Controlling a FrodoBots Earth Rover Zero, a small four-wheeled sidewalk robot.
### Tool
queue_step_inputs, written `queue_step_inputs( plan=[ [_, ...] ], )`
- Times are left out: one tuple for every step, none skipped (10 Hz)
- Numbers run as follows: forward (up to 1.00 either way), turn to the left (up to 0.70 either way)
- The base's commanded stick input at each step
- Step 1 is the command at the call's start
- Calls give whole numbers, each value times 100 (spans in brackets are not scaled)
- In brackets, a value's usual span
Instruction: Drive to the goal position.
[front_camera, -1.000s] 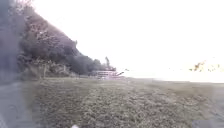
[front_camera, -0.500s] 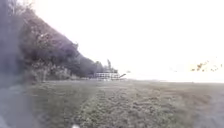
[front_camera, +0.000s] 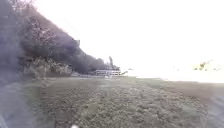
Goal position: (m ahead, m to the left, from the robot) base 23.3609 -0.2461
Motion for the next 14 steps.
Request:
queue_step_inputs(
  plan=[
    [45, 0],
    [45, 0],
    [45, 0],
    [45, 0],
    [45, -1],
    [45, -2],
    [45, -4],
    [45, -27],
    [45, -27],
    [45, -27],
    [45, -27],
    [45, 0],
    [45, 0],
    [45, 0]
  ],
)
